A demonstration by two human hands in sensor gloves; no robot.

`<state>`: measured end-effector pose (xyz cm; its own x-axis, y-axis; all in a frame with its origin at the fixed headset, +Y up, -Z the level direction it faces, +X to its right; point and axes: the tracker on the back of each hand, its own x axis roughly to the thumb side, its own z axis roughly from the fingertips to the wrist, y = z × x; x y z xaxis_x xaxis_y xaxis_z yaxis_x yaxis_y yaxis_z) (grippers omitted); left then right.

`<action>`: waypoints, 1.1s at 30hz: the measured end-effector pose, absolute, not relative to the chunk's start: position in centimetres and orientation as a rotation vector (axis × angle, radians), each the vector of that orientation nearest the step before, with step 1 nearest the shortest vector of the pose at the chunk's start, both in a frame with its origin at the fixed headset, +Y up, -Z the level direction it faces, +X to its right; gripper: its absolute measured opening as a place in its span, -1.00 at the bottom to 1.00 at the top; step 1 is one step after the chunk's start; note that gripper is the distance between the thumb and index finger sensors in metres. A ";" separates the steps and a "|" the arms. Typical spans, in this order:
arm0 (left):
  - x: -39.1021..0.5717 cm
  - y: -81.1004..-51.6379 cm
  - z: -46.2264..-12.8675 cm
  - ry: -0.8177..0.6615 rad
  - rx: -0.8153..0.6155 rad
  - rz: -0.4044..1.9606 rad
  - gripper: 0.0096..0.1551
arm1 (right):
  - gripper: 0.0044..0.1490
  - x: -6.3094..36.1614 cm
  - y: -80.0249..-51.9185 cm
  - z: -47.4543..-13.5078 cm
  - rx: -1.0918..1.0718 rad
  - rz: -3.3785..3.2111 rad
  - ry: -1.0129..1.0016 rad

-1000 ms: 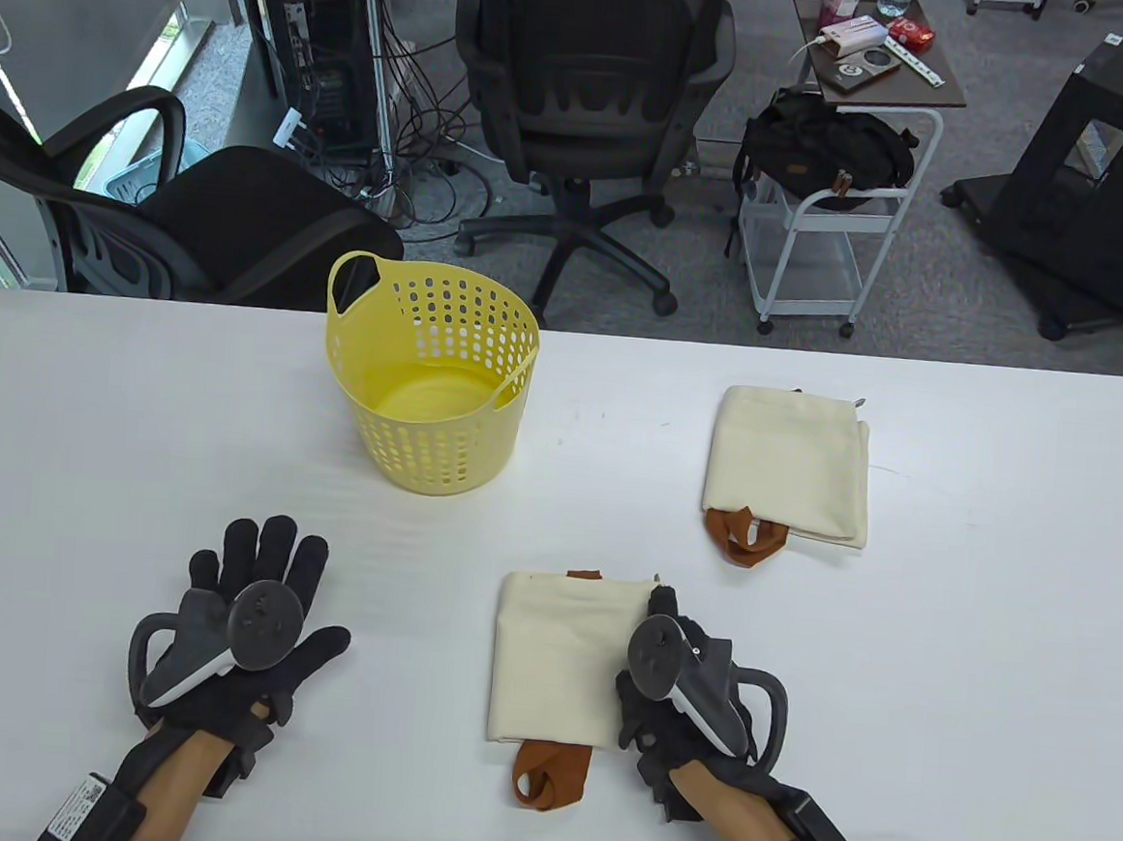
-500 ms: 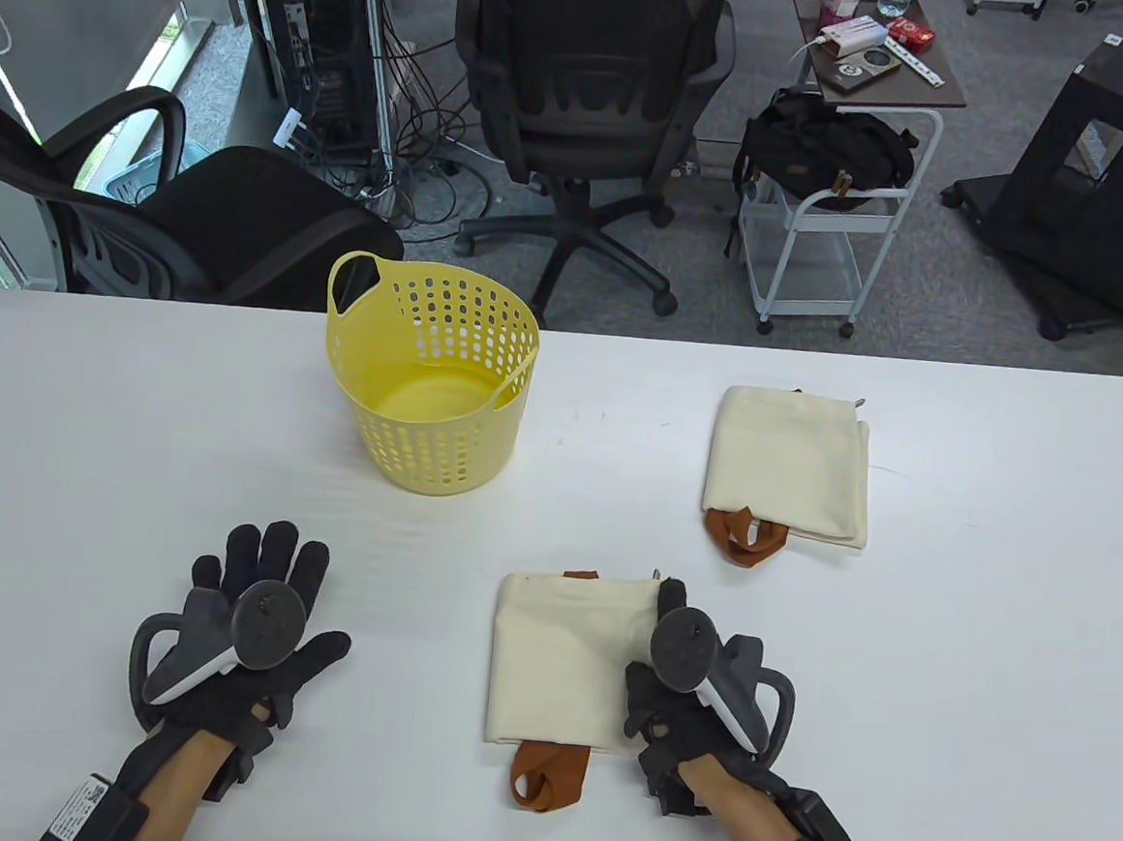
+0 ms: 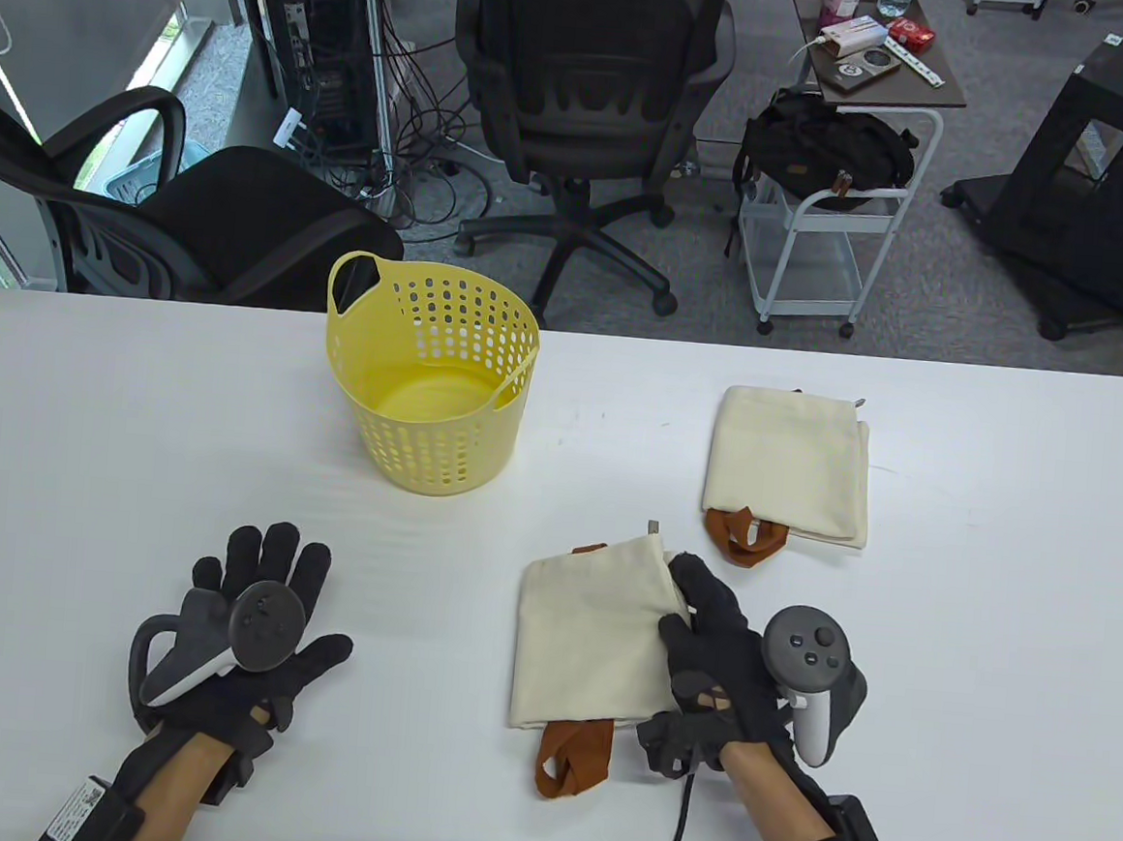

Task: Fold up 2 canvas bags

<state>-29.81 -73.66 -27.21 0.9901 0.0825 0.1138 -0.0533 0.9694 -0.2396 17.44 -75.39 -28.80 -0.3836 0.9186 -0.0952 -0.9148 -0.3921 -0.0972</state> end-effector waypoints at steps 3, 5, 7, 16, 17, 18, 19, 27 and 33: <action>-30.1 -73.5 -27.2 -0.114 -0.234 0.075 0.10 | -0.27 19.4 -73.6 -30.2 -0.176 1.896 -0.085; -30.3 -73.4 -27.3 -0.110 -0.233 0.082 0.10 | -0.27 21.0 -72.1 -31.6 -0.178 1.859 -0.142; -30.4 -73.4 -27.2 -0.104 -0.231 0.080 0.10 | -0.27 22.6 -70.5 -33.3 -0.181 1.848 -0.194; -30.8 -72.8 -27.0 -0.089 -0.210 0.070 0.10 | -0.28 29.5 -67.2 -42.5 -0.248 1.932 -0.335; -30.9 -72.7 -27.0 -0.086 -0.207 0.068 0.10 | -0.28 30.2 -67.6 -43.5 -0.258 1.938 -0.323; -30.9 -72.7 -27.0 -0.085 -0.205 0.067 0.10 | -0.29 30.6 -68.0 -44.1 -0.268 1.946 -0.317; -31.0 -72.6 -26.9 -0.079 -0.201 0.063 0.10 | -0.29 31.3 -68.6 -45.0 -0.287 1.954 -0.295; -31.3 -72.4 -26.8 -0.056 -0.187 0.028 0.10 | -0.29 34.7 -75.1 -47.4 -0.652 2.049 -0.110; -31.0 -72.6 -26.8 -0.068 -0.203 0.029 0.09 | -0.23 33.9 -75.9 -47.8 -0.749 2.318 -0.063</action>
<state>-31.03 -72.58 -26.77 0.9973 0.0358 0.0643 -0.0221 0.9791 -0.2020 33.93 -75.90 -47.76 -0.5949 0.6305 -0.4985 -0.6023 -0.7604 -0.2430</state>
